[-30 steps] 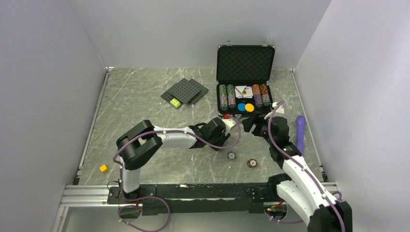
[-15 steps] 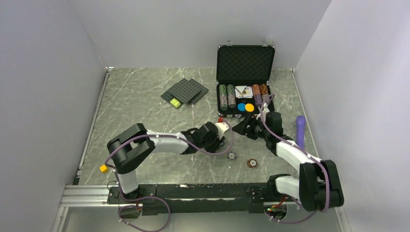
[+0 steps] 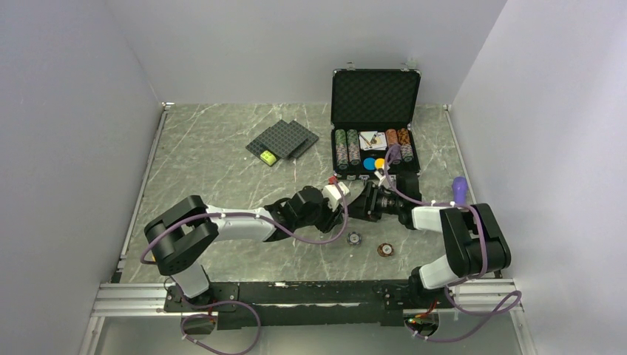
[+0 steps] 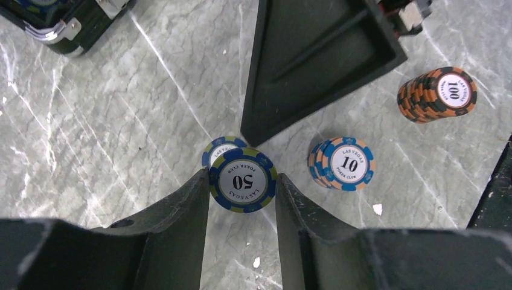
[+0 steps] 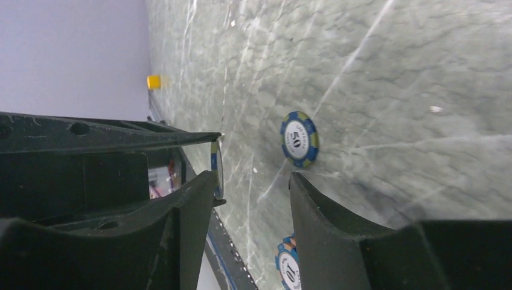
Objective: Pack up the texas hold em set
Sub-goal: Pick up the poker chip from the center of the board.
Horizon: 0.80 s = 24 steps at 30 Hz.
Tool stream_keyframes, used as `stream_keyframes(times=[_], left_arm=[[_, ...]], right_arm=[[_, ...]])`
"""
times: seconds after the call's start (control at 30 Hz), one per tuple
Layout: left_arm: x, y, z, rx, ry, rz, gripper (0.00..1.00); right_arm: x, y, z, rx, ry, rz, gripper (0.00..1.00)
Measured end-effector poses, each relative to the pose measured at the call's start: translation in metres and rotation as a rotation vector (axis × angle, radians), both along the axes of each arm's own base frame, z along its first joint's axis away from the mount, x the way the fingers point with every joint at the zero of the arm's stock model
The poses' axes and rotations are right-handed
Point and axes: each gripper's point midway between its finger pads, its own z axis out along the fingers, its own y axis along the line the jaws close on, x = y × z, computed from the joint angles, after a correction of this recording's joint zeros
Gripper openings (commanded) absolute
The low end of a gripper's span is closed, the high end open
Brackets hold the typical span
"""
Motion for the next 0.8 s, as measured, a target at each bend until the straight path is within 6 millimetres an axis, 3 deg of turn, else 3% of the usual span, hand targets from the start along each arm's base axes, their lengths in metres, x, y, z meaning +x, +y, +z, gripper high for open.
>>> stream_keyframes(times=[0.3,0.57,0.7,0.8], left_arm=[[-0.002,-0.004,0.006,-0.018,-0.012,-0.027,0.0],[-0.002,-0.004,0.006,-0.018,-0.015,-0.028,0.0],[-0.002,-0.004,0.006,-0.017,-0.016,-0.029,0.0],[-0.001,-0.003,0.006,-0.015,-0.019,-0.03,0.0]], right_arm=[[-0.003,0.012,0.013,0.064,-0.031,0.061,0.47],[-0.011,0.018,0.014,0.076,-0.033,0.104,0.34],[-0.015,0.025,0.018,0.085,-0.041,0.139,0.26],[-0.015,0.03,0.021,0.084,-0.068,0.167,0.12]])
